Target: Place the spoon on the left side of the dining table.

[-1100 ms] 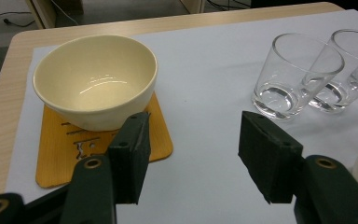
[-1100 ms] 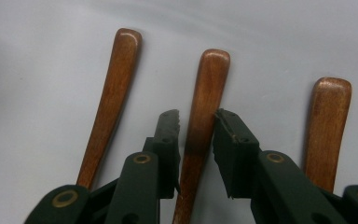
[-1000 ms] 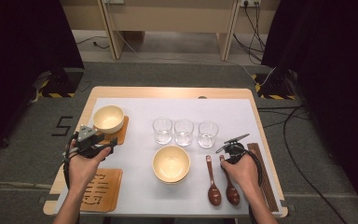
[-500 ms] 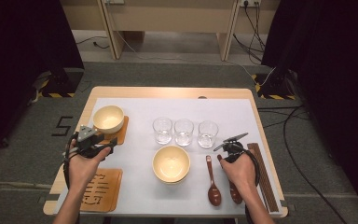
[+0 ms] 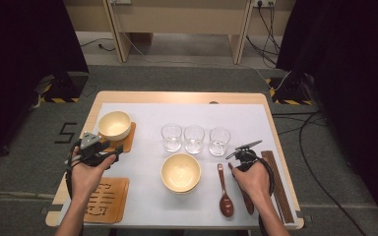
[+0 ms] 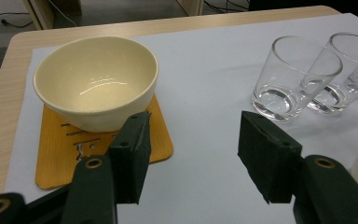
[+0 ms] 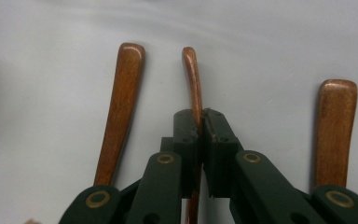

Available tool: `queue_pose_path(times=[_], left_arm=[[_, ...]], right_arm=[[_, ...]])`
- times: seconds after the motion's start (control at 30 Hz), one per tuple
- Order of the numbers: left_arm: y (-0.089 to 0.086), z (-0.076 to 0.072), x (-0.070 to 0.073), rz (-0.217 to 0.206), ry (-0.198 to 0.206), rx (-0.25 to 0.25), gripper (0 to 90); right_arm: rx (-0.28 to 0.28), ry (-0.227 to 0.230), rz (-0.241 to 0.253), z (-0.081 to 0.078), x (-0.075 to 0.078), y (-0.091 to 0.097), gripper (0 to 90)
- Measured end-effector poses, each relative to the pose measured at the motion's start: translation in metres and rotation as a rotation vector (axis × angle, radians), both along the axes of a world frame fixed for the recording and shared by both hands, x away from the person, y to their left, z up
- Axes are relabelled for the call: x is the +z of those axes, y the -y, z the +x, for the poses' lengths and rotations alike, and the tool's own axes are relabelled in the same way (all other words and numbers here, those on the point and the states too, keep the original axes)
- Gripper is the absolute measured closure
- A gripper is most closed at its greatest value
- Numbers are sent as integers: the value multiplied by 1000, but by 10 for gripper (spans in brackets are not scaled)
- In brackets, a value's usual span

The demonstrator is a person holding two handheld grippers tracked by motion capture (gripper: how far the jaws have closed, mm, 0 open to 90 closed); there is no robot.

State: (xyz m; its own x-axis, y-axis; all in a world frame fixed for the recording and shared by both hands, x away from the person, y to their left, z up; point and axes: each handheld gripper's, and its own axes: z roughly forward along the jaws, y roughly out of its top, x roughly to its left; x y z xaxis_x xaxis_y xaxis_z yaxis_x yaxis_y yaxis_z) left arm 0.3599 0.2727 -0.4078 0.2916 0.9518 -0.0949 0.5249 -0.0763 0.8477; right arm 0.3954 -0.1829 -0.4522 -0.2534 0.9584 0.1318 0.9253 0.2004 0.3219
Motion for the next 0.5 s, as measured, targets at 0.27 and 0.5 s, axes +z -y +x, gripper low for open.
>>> queue_pose_path(times=[0.27, 0.5], left_arm=[[0, -1, 1, 1, 6, 1, 431], [0, -1, 1, -1, 11, 3, 430]], right_arm=[[-11, 61, 37, -5, 10, 5, 850], [-4, 126, 70, -10, 19, 10, 850]])
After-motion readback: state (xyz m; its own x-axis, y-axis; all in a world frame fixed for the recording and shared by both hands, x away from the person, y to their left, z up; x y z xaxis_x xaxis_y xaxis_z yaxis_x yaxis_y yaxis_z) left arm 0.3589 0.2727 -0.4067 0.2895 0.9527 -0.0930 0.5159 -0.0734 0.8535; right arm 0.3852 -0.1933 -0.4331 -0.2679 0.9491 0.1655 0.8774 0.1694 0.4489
